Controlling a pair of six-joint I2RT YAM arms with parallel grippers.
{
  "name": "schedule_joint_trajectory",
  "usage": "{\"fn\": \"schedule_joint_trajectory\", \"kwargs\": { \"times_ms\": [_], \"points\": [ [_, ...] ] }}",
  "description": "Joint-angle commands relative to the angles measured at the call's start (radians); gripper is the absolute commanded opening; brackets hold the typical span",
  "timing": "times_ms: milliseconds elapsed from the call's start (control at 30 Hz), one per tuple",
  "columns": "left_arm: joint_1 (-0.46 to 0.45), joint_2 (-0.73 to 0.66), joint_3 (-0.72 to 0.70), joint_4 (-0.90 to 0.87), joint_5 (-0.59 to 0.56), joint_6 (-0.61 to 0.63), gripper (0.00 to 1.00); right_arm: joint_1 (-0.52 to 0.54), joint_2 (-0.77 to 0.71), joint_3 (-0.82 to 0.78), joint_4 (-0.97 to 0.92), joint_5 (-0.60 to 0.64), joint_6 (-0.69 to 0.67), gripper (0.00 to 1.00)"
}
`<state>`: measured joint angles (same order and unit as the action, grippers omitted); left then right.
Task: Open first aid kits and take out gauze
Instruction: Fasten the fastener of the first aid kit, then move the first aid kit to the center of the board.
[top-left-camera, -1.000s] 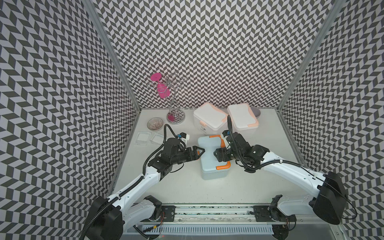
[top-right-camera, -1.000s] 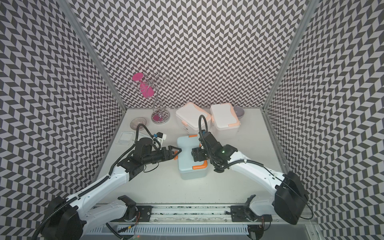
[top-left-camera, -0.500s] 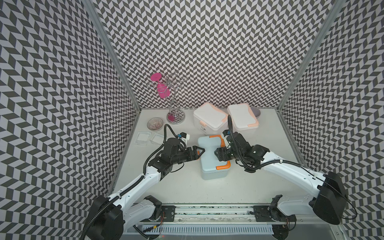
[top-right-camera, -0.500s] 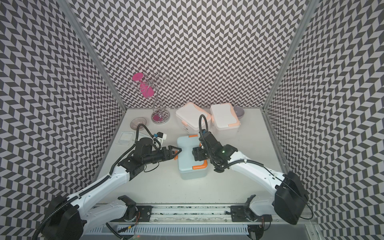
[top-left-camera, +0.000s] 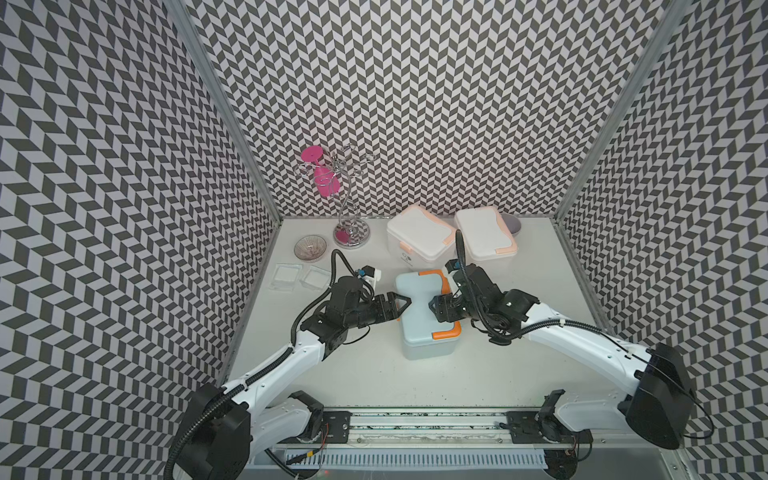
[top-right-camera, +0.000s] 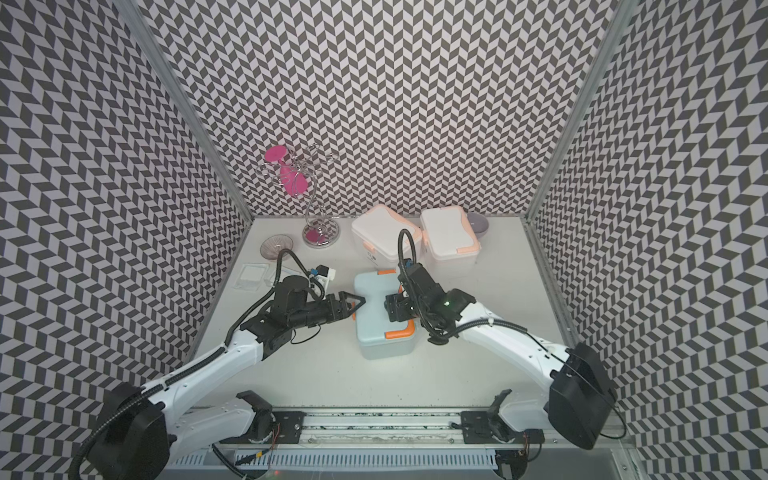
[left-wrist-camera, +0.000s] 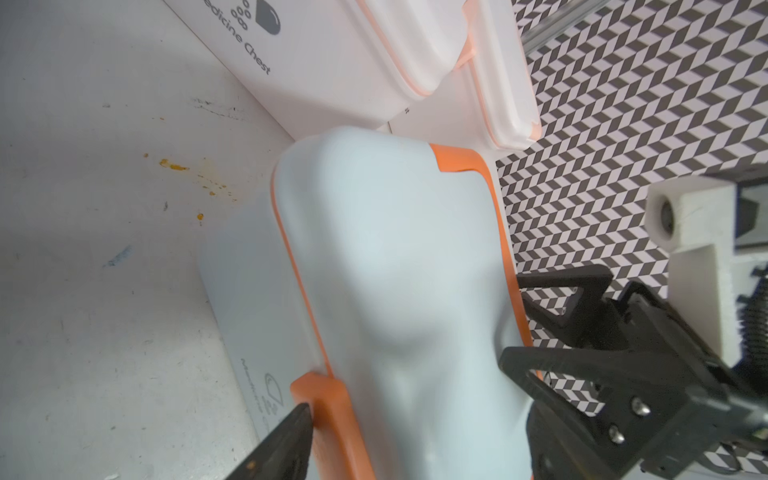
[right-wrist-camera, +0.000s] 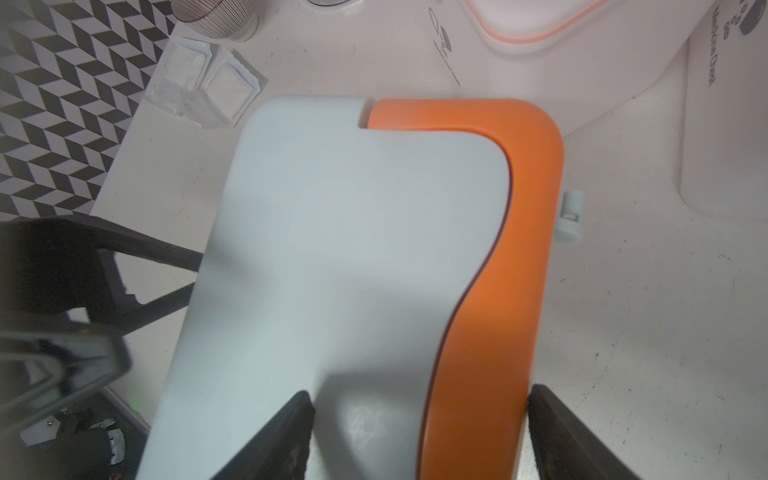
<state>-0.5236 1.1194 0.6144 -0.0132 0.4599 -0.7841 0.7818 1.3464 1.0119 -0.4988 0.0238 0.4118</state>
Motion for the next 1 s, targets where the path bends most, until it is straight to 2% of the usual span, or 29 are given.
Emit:
{"fn": "schedule_joint_trajectory", "kwargs": {
  "times_ms": [0, 200, 400, 533, 833, 967],
  "points": [
    [-0.033, 0.011, -0.006, 0.061, 0.049, -0.018, 0.80, 0.008, 0.007, -0.027, -0.001, -0.045, -0.004, 0.78],
    [-0.049, 0.028, -0.001, 0.072, 0.049, -0.021, 0.80, 0.008, 0.000, -0.028, -0.008, -0.020, 0.007, 0.79],
    [-0.057, 0.032, 0.001, 0.076, 0.045, -0.021, 0.80, -0.006, -0.066, -0.026, -0.055, 0.152, 0.063, 0.85],
    [-0.081, 0.063, 0.014, 0.088, 0.037, -0.021, 0.80, -0.050, -0.132, -0.068, -0.041, 0.166, 0.085, 0.86],
    [-0.239, 0.211, 0.113, 0.148, -0.028, -0.048, 0.80, -0.249, -0.390, -0.161, -0.027, 0.181, 0.093, 0.93],
    [-0.306, 0.335, 0.210, 0.163, -0.031, -0.031, 0.80, -0.270, -0.455, -0.150, -0.056, 0.183, 0.083, 0.95]
  ]
}}
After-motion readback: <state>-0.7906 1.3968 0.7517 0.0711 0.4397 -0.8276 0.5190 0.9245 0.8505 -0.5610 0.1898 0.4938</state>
